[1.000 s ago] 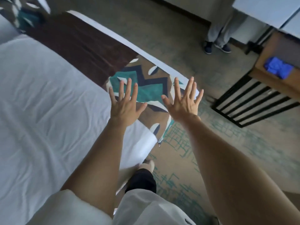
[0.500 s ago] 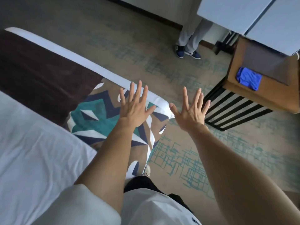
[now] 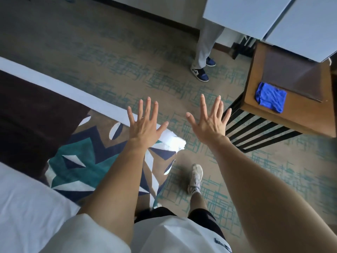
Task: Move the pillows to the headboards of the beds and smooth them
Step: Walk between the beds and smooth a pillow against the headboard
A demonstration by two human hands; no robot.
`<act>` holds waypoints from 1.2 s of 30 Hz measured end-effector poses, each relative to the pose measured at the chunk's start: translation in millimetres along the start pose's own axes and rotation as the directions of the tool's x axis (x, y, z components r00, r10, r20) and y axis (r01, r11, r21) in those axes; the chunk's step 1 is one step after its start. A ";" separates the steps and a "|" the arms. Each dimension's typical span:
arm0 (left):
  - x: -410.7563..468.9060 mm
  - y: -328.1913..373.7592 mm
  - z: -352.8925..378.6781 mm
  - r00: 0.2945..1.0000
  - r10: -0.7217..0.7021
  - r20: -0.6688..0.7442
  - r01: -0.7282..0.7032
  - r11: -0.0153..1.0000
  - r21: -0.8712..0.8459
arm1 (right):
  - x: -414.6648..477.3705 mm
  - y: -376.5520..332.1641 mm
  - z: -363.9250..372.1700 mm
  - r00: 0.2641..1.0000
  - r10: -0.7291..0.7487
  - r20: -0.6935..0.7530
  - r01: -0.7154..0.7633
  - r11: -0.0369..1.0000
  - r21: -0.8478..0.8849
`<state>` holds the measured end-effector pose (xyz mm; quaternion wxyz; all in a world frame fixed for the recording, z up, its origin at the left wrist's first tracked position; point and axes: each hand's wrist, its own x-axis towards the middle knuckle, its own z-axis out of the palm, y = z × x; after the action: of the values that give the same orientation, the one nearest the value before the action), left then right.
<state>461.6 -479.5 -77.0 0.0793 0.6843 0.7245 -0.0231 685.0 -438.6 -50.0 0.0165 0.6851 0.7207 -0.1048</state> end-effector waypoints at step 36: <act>336.7 -115.0 -45.9 0.700 -0.713 0.033 0.707 0.687 -0.167 | 489.7 -202.9 -61.1 0.736 -0.669 0.103 0.677 0.722 -0.143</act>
<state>326.2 -147.5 -89.7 0.1084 0.3419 0.9332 0.0205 461.5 45.9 -46.2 0.0518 0.3706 0.9256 -0.0566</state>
